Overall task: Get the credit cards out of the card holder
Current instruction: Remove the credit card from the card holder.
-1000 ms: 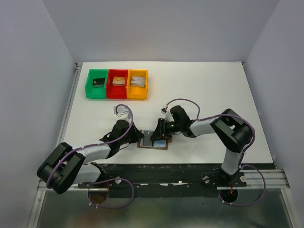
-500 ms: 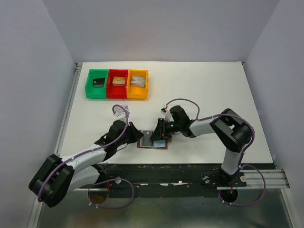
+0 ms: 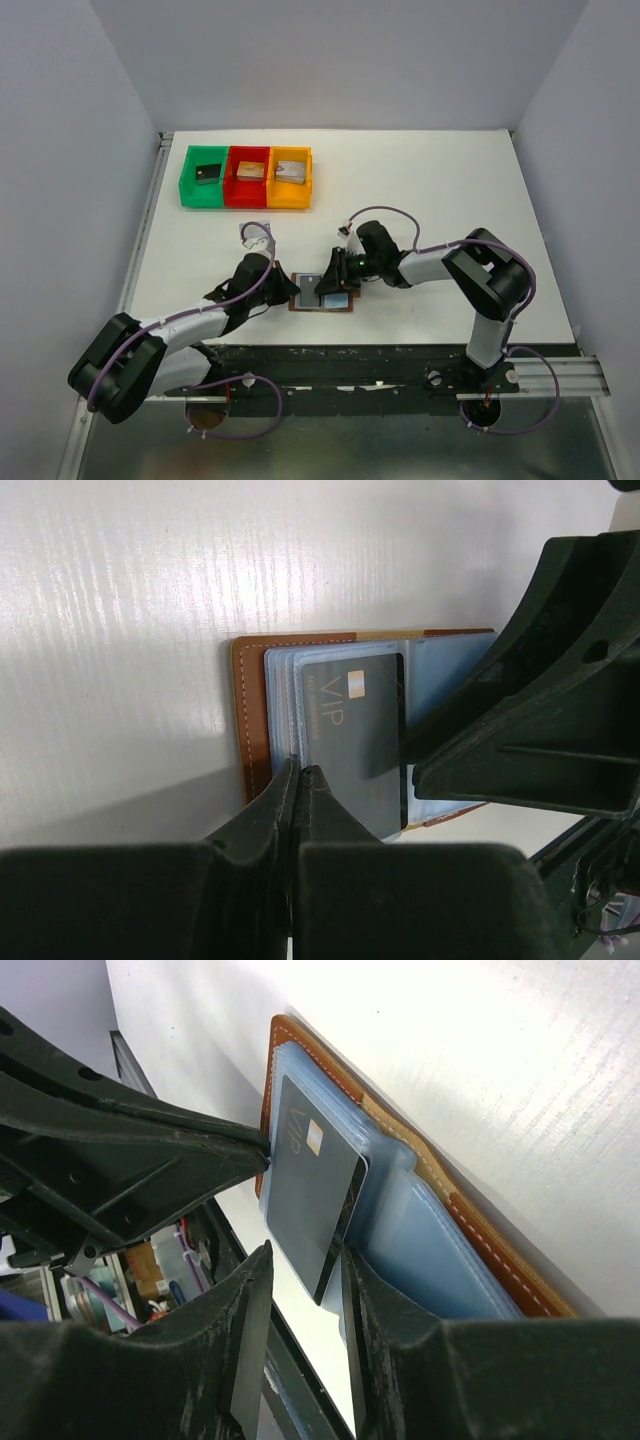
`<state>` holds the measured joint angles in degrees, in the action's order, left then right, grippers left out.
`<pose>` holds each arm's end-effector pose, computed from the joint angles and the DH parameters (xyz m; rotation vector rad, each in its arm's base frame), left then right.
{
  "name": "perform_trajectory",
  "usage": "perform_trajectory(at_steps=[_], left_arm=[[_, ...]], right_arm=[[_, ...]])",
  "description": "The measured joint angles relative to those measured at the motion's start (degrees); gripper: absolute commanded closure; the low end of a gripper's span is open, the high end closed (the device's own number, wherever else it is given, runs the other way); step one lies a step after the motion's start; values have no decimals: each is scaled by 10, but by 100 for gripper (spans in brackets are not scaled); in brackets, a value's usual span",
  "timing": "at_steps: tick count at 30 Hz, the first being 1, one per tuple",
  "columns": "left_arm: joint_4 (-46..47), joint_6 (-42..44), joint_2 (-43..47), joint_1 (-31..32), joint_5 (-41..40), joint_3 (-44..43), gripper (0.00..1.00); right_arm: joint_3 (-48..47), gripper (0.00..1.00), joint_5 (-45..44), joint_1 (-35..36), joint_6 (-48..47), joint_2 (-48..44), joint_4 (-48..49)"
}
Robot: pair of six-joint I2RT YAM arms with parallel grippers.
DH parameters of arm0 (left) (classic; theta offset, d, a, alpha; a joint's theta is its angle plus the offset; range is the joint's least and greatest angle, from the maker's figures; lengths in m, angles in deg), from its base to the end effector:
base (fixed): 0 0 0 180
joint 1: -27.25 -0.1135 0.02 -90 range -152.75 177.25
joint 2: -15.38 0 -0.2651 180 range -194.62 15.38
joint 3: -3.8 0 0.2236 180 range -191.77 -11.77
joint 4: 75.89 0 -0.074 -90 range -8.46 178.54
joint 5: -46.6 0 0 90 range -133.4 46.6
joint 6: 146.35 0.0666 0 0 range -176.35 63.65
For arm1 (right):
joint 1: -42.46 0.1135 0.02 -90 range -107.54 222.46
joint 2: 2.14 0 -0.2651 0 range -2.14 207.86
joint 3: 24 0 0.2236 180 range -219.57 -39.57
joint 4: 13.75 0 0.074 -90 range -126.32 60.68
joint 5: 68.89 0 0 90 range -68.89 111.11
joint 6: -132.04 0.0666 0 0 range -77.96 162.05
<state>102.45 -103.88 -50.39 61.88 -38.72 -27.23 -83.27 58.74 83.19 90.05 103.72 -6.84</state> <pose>0.1680 -0.1226 0.1445 -0.2157 2.3397 -0.8521 0.2339 0.2550 0.1251 -0.2461 2.5780 1.4628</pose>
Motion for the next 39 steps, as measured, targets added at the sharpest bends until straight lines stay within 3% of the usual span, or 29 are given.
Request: perform_trajectory(at_steps=[15,24,32,39], left_arm=[[27,0,-17,0,1,1,100],[65,-1,-35,-1,0,6,100],[83,-1,-36,-3,-2,15,100],[88,-5,-35,-3,-2,18,100]], right_arm=[[-9,60,-3,-12,23,9,3],[-9,66,7,-19,45,26,28],[2,84,14,-28,71,40,67],[9,92,14,-30,74,40,75]])
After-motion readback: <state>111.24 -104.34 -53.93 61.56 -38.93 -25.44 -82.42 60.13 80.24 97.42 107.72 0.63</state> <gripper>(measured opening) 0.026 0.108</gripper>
